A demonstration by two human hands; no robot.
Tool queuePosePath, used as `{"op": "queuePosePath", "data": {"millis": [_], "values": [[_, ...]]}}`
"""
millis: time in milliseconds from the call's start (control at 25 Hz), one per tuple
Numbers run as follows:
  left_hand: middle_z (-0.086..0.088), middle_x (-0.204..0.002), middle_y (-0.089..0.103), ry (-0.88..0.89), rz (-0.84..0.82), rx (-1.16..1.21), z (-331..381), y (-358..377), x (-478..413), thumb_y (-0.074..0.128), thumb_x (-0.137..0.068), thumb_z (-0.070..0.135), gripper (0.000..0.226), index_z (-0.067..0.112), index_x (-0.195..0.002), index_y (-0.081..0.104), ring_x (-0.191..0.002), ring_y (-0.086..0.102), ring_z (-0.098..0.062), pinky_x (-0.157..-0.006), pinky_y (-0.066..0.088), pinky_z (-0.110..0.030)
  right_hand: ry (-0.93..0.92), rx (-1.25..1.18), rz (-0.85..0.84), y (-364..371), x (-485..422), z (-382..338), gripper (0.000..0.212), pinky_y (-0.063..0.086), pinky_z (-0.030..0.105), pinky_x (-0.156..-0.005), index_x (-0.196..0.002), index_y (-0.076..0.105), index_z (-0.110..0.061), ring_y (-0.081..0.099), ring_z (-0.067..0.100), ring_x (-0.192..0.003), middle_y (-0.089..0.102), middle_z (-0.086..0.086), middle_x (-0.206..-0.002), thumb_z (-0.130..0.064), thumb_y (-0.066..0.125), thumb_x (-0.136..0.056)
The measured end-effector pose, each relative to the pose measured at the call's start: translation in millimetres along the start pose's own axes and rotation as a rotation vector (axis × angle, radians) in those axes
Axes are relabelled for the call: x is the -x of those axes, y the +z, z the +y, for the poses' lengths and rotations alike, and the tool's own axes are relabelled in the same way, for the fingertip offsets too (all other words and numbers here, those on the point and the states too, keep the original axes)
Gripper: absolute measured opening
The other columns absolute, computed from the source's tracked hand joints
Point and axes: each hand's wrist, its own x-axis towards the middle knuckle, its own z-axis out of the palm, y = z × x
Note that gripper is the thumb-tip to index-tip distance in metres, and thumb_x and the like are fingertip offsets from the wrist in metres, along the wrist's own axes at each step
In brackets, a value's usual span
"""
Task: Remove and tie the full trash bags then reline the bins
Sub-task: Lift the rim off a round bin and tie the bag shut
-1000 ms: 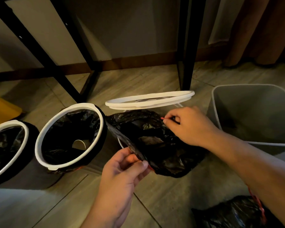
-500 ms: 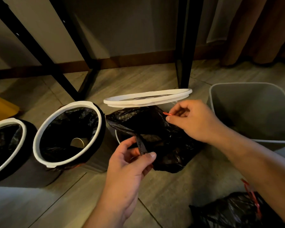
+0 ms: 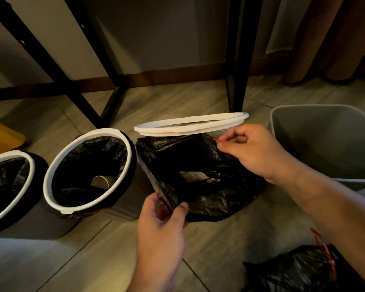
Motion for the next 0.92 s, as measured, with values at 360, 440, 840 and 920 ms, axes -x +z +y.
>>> {"op": "queuePosePath", "data": {"millis": [360, 440, 840, 920], "values": [[0.004, -0.085, 0.081, 0.052, 0.163, 0.103, 22, -16, 7, 0.066, -0.099, 0.006, 0.020, 0.019, -0.097, 0.080, -0.072, 0.077, -0.012, -0.064, 0.061, -0.024, -0.223, 0.309, -0.072, -2, 25, -27, 0.002, 0.057, 0.016, -0.068, -0.089, 0.078, -0.038, 0.071, 0.000, -0.083, 0.075, -0.021, -0.088, -0.037, 0.076, -0.090], [0.003, -0.070, 0.072, 0.039, 0.253, 0.232, 33, -21, 6, 0.071, -0.095, 0.002, 0.013, 0.013, -0.103, 0.071, -0.060, 0.070, -0.011, -0.061, 0.062, -0.026, -0.295, 0.320, -0.056, -3, 30, -35, 0.008, 0.057, 0.014, -0.072, -0.093, 0.078, -0.040, 0.071, -0.002, -0.087, 0.075, -0.023, -0.091, -0.044, 0.072, -0.088], [-0.008, -0.088, 0.077, -0.253, -0.008, 0.446, 82, 1, 20, 0.073, -0.082, 0.030, 0.040, 0.018, -0.119, 0.068, -0.081, 0.078, -0.023, -0.073, 0.057, -0.033, -0.425, 0.112, -0.002, 7, 41, -53, 0.009, 0.062, 0.027, -0.076, -0.098, 0.079, -0.031, 0.075, 0.007, -0.088, 0.077, -0.015, -0.091, -0.024, 0.075, -0.093], [-0.012, -0.105, 0.078, -0.278, -0.165, 0.391, 95, 16, 21, 0.063, -0.090, 0.053, 0.050, 0.018, -0.126, 0.068, -0.098, 0.076, -0.029, -0.089, 0.051, -0.040, -0.446, 0.092, -0.097, 16, 48, -56, 0.016, 0.059, 0.021, -0.082, -0.105, 0.079, -0.029, 0.074, 0.005, -0.095, 0.077, -0.015, -0.097, -0.018, 0.075, -0.094]]}}
